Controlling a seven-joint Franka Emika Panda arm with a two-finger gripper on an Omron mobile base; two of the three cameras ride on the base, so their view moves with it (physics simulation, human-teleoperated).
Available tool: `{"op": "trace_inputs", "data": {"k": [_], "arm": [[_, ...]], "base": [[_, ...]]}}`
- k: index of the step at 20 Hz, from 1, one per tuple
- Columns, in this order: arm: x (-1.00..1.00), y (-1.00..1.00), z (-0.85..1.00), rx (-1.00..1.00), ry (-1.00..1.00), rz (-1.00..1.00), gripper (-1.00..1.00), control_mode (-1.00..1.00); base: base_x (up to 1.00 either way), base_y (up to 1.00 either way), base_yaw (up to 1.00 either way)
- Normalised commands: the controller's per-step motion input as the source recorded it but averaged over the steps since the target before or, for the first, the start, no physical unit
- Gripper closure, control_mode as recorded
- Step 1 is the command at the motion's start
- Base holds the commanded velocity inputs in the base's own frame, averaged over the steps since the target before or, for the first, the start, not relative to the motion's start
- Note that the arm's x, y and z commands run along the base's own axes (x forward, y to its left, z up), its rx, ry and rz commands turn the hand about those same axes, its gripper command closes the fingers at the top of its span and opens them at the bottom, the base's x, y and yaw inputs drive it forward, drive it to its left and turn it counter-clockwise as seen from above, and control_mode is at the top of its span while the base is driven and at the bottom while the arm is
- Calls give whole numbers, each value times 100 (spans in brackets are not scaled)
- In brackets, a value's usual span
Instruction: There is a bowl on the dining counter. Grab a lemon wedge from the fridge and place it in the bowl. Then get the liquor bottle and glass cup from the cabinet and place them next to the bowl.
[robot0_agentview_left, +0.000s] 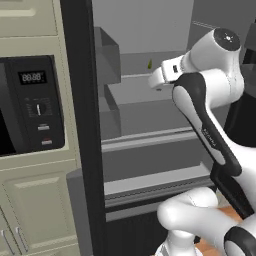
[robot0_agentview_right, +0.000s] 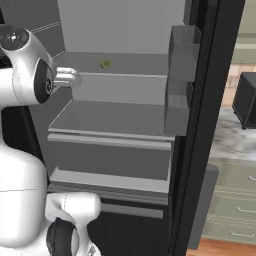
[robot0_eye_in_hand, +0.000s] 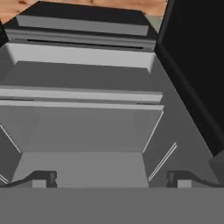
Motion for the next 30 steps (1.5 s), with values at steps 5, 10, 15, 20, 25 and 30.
{"op": "trace_inputs", "data": {"k": [5, 10, 15, 20, 25, 30], "arm": [[59, -17, 24, 0, -1, -6, -100, -100], [67, 0, -1, 0, -17, -4, -100, -100], [56, -2, -2, 0, -7, -5, -100, -100], [54, -6, -14, 0, 1, -6, -100, -100], [43, -11, 2, 0, 1, -2, -100, -100], [41, -22, 0, -1, 0, 0, -100, -100]], "base": [[0, 0, 0], [0, 0, 0], [0, 0, 0], [0, 0, 0], [0, 0, 0], [0, 0, 0]]}}
